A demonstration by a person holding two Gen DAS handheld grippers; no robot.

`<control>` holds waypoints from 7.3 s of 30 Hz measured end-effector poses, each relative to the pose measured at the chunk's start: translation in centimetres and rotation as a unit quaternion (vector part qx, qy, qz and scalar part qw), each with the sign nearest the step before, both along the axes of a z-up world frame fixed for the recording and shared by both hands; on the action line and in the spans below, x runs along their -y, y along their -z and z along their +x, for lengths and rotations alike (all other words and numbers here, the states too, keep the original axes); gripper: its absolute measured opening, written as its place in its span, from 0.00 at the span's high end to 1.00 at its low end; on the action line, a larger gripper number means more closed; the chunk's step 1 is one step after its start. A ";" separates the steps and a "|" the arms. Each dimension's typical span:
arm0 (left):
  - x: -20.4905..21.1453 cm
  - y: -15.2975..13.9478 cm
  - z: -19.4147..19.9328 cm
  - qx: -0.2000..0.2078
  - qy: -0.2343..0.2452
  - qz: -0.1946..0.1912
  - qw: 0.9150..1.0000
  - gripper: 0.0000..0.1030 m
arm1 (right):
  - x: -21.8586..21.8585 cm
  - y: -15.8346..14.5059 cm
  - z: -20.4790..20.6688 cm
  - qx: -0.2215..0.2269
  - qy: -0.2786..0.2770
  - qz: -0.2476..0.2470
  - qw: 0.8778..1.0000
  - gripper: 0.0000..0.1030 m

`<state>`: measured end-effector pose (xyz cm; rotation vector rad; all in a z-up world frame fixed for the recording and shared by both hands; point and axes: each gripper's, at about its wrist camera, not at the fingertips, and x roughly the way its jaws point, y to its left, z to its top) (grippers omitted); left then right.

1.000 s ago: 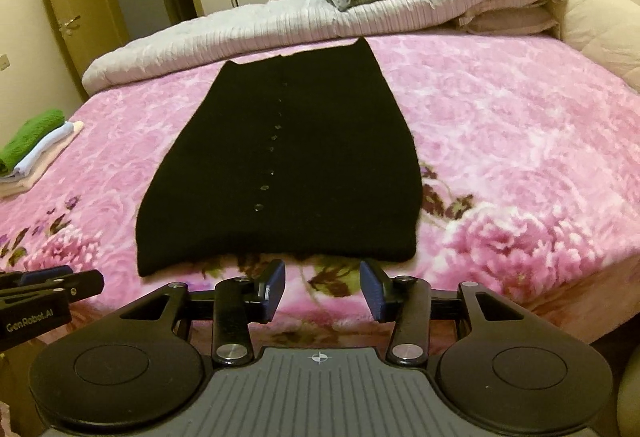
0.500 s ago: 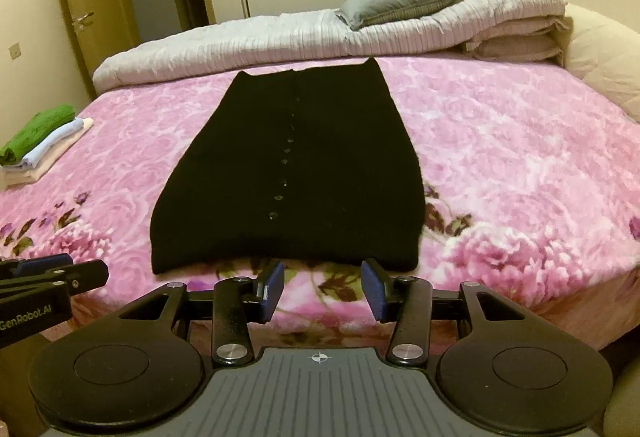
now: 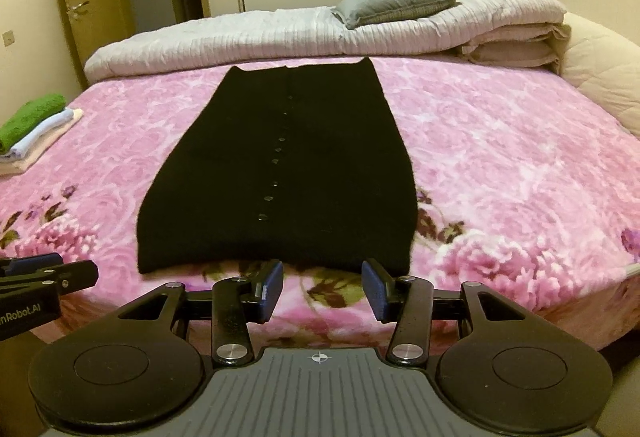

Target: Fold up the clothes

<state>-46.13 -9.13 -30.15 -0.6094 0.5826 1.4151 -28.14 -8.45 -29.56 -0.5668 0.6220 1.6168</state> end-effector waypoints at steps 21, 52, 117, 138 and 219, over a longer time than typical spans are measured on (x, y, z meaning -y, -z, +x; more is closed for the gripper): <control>-10.8 9.4 -12.7 0.289 -0.059 -0.094 0.951 0.69 | -9.3 8.6 12.8 -0.263 0.110 -0.117 0.951 0.53; -15.7 12.0 -13.0 0.373 -0.005 -0.082 0.924 0.93 | -14.4 10.6 17.1 -0.431 0.042 -0.118 0.894 0.91; -27.0 11.6 -13.6 0.251 0.056 -0.095 0.962 0.92 | -25.9 11.3 12.1 -0.161 -0.052 -0.092 0.981 0.61; -27.7 8.9 -13.2 0.227 0.073 -0.006 0.971 0.95 | -24.7 7.2 12.3 -0.136 -0.065 0.045 0.988 0.93; -18.9 5.8 -15.9 0.065 0.211 -0.038 0.975 0.94 | -16.5 11.3 12.9 -0.094 0.072 -0.050 0.992 0.68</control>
